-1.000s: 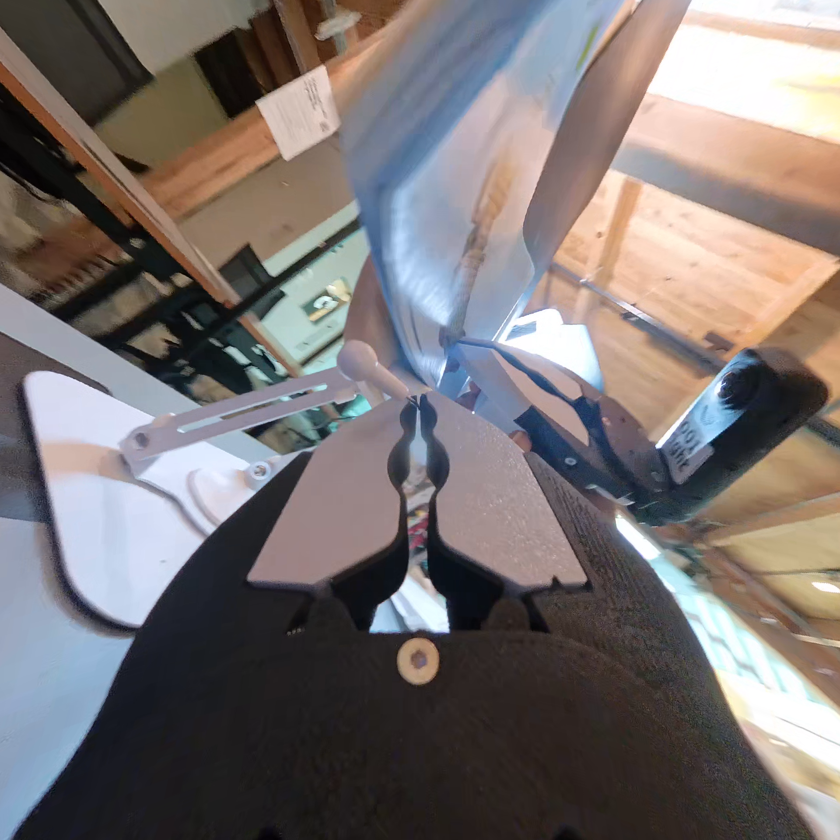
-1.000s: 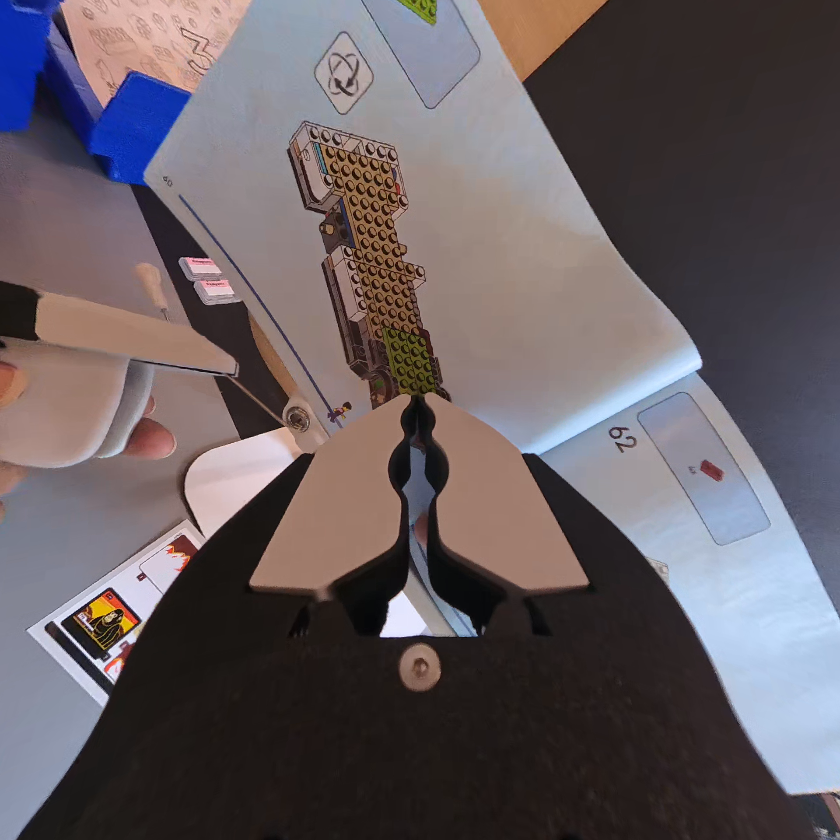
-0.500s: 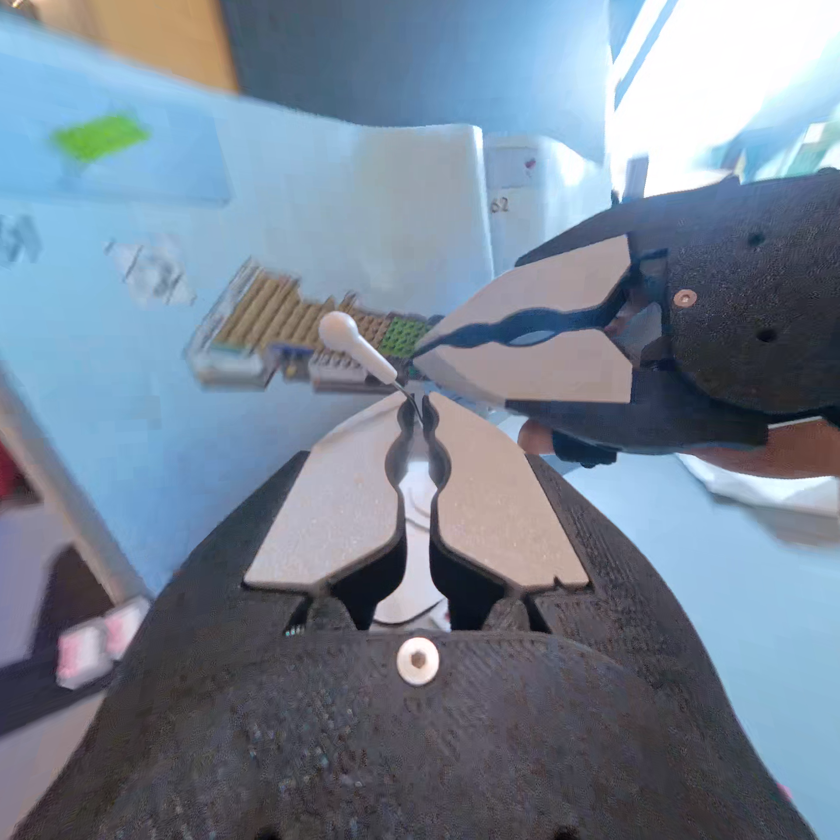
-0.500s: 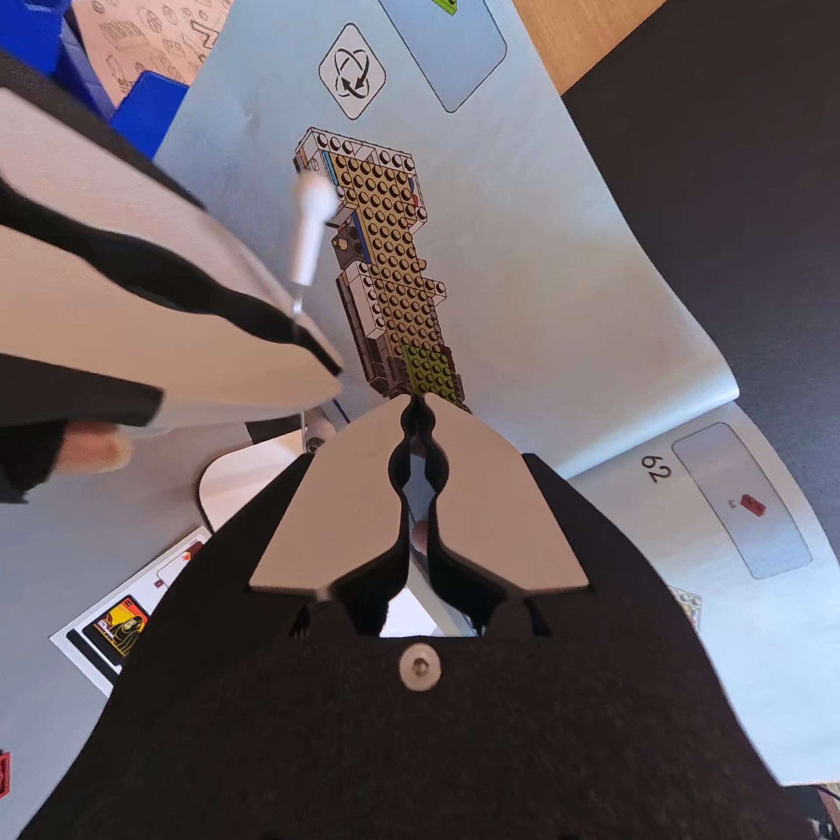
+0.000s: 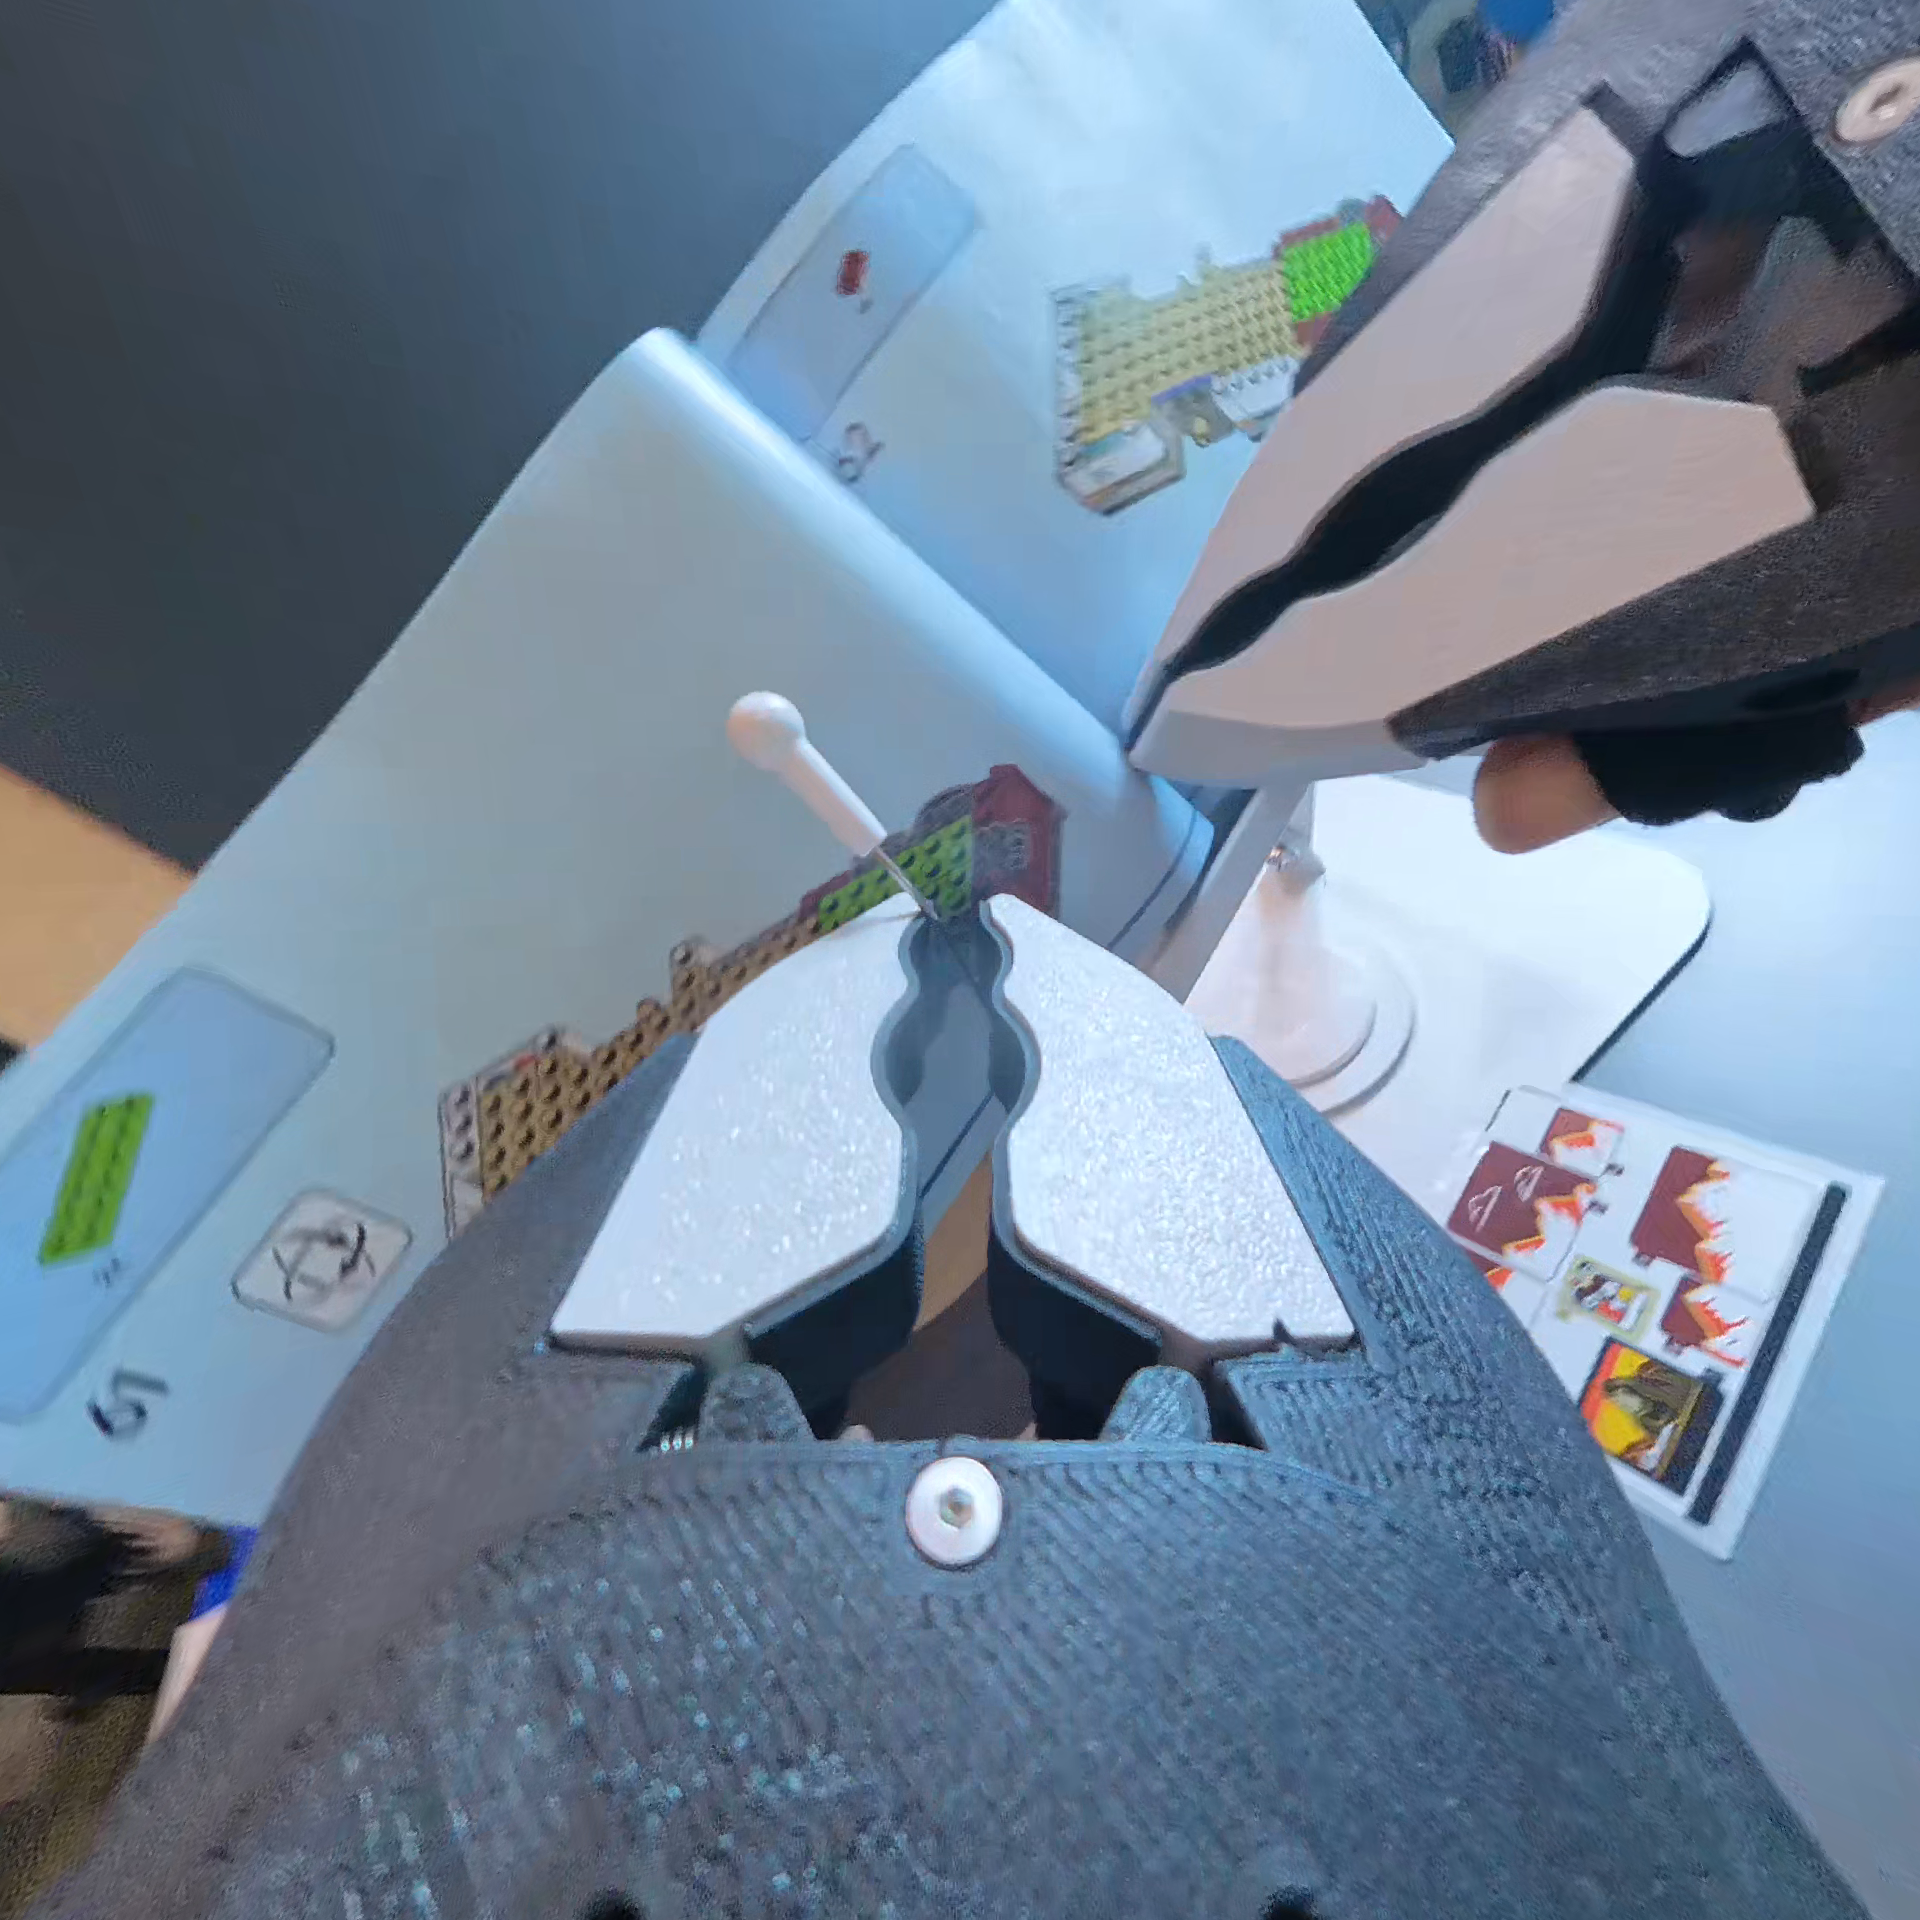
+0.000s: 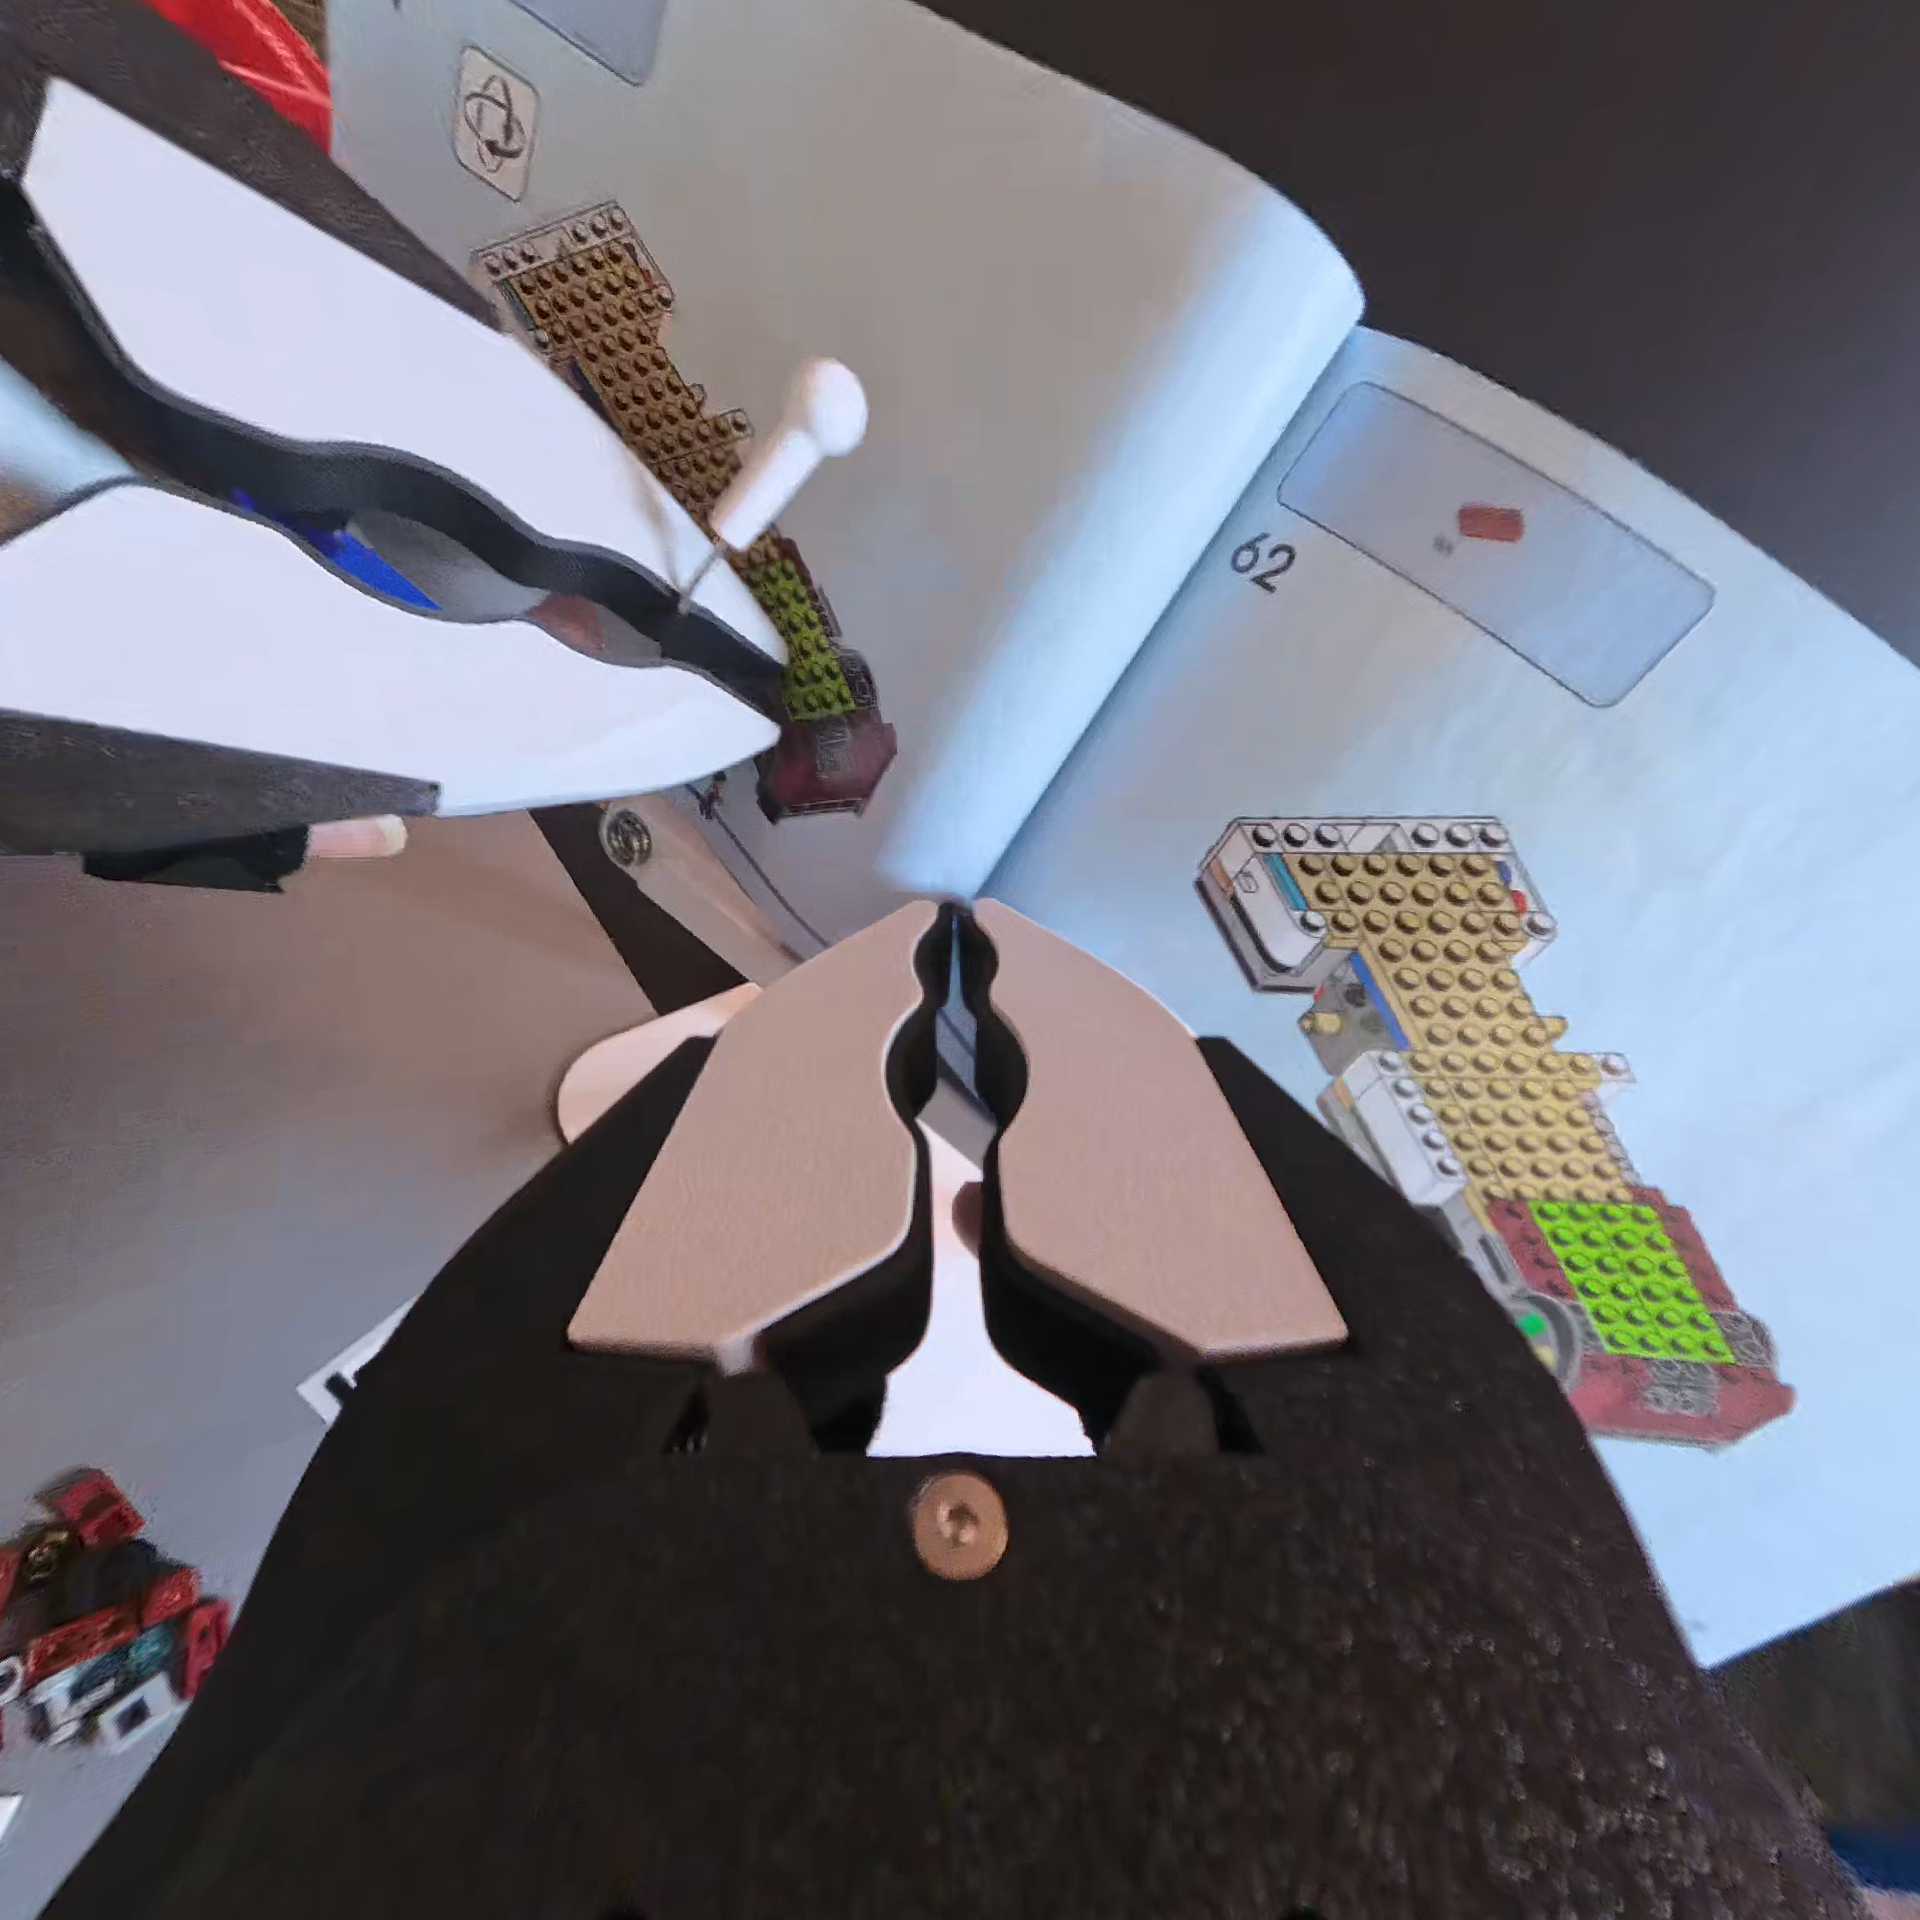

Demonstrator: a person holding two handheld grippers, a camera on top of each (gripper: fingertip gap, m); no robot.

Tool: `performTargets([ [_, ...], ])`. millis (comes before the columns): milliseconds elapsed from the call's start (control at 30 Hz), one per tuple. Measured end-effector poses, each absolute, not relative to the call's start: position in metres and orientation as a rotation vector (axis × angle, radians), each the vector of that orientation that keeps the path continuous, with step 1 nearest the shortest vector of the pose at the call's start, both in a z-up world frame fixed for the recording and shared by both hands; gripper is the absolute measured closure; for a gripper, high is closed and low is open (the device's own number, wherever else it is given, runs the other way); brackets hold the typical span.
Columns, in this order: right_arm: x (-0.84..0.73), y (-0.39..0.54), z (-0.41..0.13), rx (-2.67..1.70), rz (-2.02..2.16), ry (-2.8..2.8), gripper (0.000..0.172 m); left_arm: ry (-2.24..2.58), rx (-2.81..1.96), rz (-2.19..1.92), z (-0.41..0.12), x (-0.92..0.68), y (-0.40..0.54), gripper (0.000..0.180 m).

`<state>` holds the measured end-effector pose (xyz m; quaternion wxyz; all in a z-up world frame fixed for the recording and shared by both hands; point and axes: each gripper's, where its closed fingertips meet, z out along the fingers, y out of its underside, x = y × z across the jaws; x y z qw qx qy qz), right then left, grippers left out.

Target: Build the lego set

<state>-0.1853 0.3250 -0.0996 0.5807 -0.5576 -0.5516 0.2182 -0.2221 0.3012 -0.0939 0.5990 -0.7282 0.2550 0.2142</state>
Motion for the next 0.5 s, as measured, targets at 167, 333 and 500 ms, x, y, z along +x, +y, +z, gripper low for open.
performTargets([
  [167, -0.186, 0.324, -0.100, -1.296, 0.525, -1.275, 0.172, 0.924, -1.675, 0.814, -0.101, -0.205, 0.312, 0.174],
  [333, -0.182, 0.324, -0.112, -1.332, 0.551, -1.291, 0.168, 1.149, -1.646, 1.052, -0.114, -0.197, 0.320, 0.166],
  [500, -0.168, 0.325, -0.118, -1.339, 0.566, -1.276, 0.166, 1.084, -1.714, 0.878, -0.109, -0.183, 0.309, 0.153],
])
